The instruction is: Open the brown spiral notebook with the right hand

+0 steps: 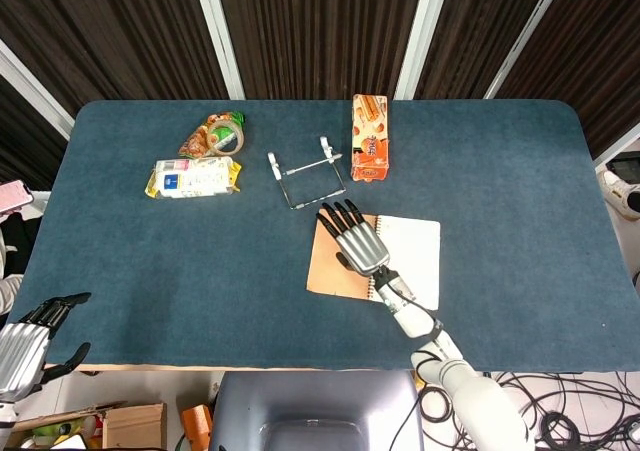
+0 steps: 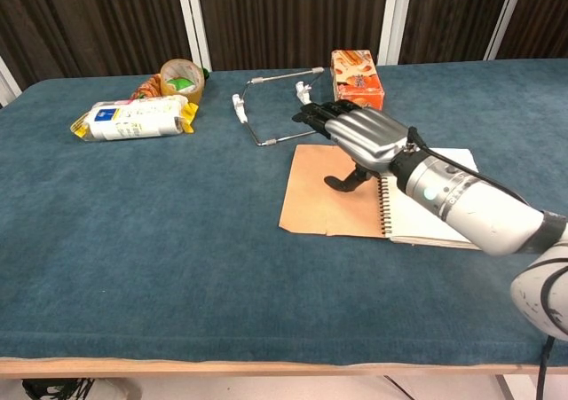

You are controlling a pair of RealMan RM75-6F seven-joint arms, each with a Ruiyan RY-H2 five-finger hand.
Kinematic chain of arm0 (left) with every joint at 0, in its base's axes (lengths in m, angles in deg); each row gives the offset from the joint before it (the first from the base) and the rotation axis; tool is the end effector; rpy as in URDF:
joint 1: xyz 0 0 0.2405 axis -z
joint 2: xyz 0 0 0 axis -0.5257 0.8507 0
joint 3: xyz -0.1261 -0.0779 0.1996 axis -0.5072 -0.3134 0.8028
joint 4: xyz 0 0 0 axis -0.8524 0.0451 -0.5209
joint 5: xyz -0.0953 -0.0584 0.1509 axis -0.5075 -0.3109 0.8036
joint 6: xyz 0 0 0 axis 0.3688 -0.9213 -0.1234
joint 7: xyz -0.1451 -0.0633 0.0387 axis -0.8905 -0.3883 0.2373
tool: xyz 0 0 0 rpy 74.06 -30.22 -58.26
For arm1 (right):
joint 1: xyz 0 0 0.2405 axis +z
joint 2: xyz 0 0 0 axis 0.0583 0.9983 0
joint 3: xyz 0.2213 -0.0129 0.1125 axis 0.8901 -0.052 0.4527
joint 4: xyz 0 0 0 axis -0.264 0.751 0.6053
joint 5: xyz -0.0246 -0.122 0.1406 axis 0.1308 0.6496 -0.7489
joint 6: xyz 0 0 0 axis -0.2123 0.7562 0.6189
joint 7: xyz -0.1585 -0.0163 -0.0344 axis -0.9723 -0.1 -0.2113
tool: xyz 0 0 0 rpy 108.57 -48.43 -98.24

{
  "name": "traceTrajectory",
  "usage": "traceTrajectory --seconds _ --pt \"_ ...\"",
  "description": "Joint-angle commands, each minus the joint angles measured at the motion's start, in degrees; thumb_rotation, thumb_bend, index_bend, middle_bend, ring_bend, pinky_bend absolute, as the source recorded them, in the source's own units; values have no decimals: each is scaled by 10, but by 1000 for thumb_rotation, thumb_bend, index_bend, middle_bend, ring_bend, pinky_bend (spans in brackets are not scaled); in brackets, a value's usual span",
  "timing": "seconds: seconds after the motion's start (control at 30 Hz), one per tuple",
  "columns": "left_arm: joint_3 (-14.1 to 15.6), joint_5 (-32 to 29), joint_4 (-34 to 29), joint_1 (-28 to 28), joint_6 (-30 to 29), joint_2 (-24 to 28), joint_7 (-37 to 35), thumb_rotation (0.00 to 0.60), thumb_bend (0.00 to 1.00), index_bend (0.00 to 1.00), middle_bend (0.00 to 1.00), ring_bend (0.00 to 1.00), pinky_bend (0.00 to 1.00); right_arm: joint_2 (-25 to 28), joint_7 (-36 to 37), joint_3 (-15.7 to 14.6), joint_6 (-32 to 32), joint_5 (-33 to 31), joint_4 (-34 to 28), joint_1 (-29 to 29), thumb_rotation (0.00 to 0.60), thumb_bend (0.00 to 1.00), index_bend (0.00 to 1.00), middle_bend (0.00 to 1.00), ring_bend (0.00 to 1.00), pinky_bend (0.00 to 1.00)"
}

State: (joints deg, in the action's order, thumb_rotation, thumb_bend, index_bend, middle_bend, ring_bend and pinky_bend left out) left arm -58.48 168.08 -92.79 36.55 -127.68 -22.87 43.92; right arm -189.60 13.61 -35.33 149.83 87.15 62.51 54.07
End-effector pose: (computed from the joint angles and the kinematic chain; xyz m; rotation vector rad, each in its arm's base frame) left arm -0.2821 0.1783 0.1820 -1.5271 -0.9346 -0.9879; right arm -0.1269 -0.3922 -0.0928 1.9027 -0.5594 1.0507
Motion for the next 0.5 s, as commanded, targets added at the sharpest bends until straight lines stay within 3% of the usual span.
traceTrajectory --seconds 0.03,0.2,0.3,0.33,0.43,0.5 --pt "-1 -2 0 0 0 -1 3 600 322 227 288 249 472 15 18 -10 41 5 -13 -16 600 290 0 0 0 0" --pt "-2 -3 -2 2 6 -6 20 600 322 227 287 249 473 99 -19 -28 133 13 -125 -80 600 290 0 0 0 0" --pt "-4 -5 -4 3 7 -8 30 600 322 227 287 249 473 213 -113 -45 173 9 -313 -146 600 290 0 0 0 0" --pt "-4 -7 -5 3 8 -9 34 600 322 227 287 249 472 271 -160 -53 184 1 -413 -176 600 290 0 0 0 0" --pt "-7 -12 -8 3 10 -11 43 600 322 228 287 249 472 398 -254 -76 212 -31 -630 -246 600 290 0 0 0 0" --pt "-8 -16 -10 3 12 -13 49 600 322 228 287 249 472 445 -277 -91 232 -49 -699 -284 600 290 0 0 0 2"
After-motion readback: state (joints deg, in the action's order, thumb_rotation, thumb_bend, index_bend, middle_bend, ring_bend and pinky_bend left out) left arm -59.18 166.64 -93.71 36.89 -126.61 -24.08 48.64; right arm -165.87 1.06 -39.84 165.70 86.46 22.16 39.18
